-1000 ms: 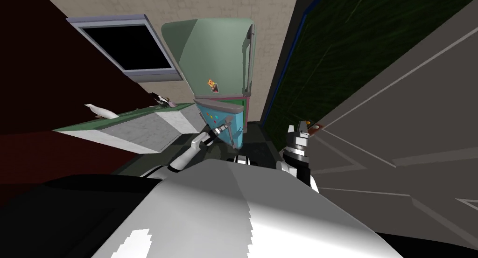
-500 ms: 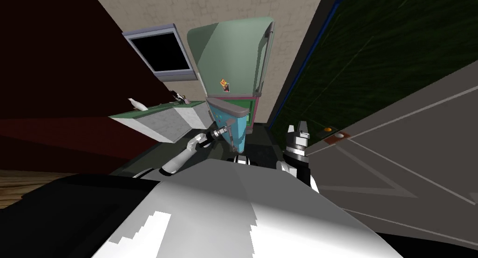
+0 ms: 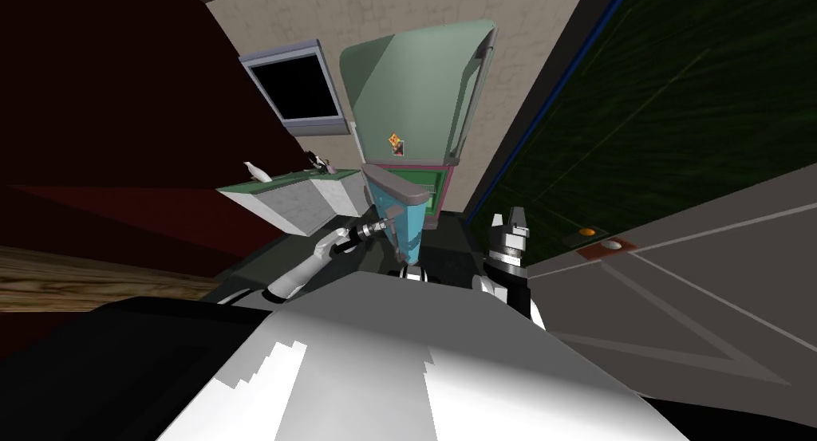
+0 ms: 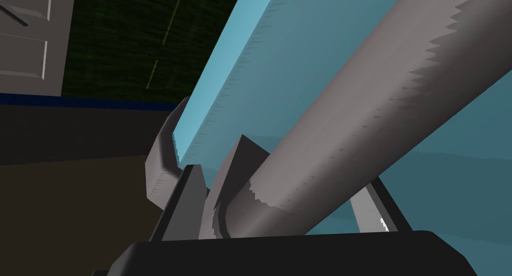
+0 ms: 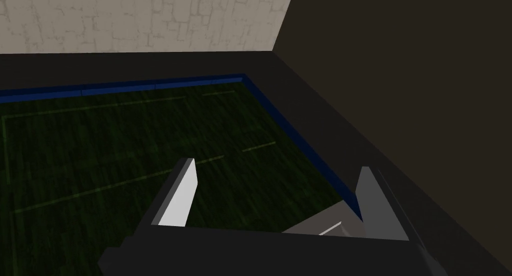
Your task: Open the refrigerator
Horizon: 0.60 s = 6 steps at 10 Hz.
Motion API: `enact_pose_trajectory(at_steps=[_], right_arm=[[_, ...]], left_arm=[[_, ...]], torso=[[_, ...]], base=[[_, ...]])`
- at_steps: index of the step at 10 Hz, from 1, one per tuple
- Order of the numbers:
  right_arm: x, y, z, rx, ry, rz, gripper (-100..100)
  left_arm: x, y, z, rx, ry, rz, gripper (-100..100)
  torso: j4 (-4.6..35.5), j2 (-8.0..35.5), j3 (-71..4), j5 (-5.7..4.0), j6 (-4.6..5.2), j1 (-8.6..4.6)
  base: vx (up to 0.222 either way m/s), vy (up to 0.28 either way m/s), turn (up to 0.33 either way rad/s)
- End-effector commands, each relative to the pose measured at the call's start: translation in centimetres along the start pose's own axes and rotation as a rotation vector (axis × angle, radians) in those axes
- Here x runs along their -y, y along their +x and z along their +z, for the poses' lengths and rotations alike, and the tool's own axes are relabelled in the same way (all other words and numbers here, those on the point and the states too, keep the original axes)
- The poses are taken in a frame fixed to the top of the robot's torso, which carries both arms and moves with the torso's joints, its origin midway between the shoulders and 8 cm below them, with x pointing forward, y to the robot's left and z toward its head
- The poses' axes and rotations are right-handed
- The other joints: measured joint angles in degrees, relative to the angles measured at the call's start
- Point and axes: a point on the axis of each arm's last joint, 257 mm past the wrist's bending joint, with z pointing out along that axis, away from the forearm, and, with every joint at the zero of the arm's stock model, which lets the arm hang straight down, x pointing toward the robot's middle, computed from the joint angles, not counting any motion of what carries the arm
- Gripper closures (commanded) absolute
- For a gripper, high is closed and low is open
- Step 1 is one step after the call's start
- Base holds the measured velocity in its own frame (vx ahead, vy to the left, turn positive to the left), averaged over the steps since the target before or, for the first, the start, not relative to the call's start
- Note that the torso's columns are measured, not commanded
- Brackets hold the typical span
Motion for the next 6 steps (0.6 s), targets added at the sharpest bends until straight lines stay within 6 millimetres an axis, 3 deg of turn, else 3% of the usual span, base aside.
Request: enact_pose_trajectory(at_steps=[1,6], right_arm=[[0.0,0.0,0.0,0.000,0.000,0.000,0],[0.0,0.0,0.0,0.000,0.000,0.000,0]], left_arm=[[1.3,1.0,0.0,-0.025,0.035,-0.002,100],[5.4,3.7,-0.3,-0.097,0.139,-0.012,100]], torso=[[0.0,0.1,0.1,0.08,-0.10,0.46],[0.0,-0.3,-0.2,0.01,-0.09,0.22]], base=[[-0.012,0.196,-0.004],[-0.012,0.240,0.014]])
